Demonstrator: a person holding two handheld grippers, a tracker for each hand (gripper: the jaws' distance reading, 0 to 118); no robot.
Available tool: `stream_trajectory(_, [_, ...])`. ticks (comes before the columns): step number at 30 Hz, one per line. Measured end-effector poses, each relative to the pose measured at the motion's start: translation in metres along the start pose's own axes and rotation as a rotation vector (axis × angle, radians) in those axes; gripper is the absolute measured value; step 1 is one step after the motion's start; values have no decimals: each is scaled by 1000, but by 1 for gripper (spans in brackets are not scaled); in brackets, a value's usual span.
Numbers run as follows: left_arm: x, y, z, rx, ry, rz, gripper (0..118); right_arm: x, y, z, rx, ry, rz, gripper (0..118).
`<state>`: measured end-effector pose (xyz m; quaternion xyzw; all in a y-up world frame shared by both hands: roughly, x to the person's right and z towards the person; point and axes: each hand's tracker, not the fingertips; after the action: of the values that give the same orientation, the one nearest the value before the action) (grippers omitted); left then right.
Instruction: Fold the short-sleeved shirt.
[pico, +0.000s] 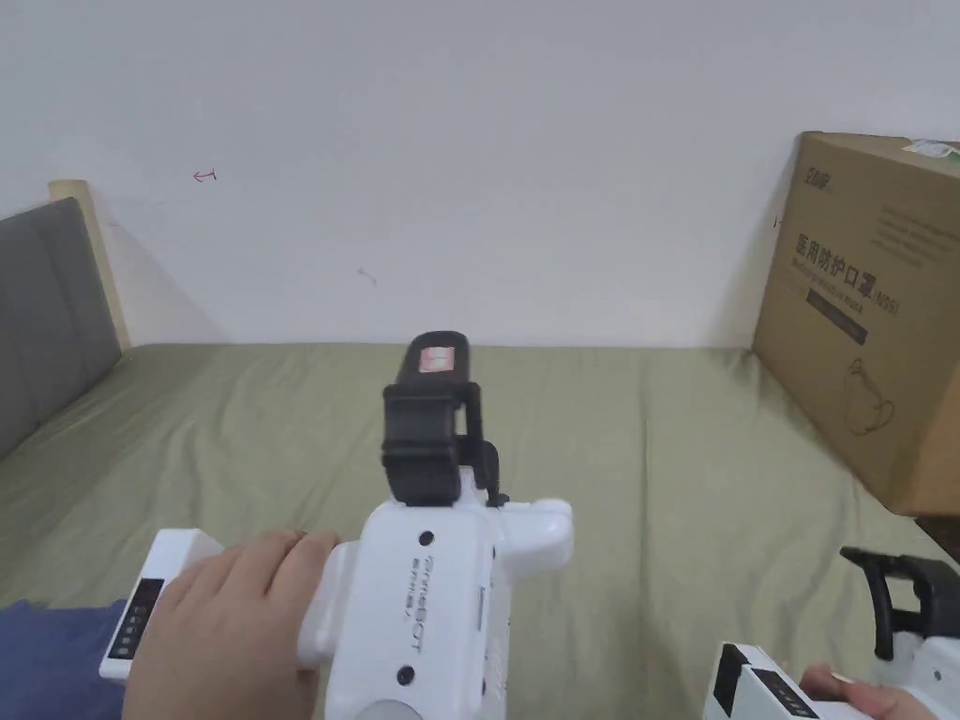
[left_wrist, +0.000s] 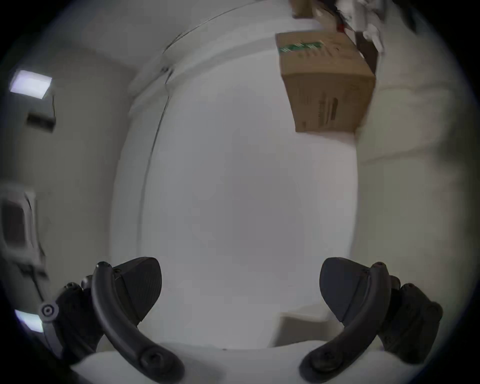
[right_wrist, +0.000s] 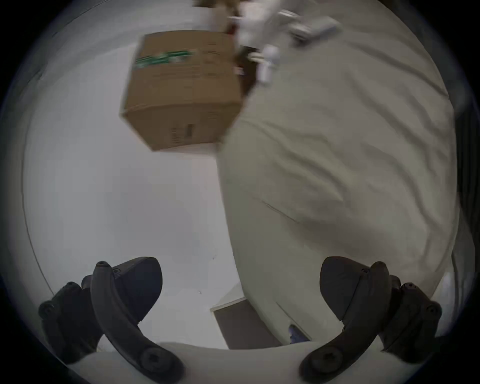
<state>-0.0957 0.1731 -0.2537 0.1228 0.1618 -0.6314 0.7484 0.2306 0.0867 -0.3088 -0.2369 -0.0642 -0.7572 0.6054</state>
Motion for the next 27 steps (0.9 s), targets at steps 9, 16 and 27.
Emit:
stream_trajectory(9, [-87,-47,-31,-348,-91,1037,118,-121,-75,45,317,311,1086,118])
stream_trajectory(16, [-82,-69,-23,-367,-90,1202,118,-106,-162,34,438,232,1853,118])
stream_trajectory(27, [-80,-60,-18,-308,-130,1225,118,-103,-156,34,457,214,1787,118])
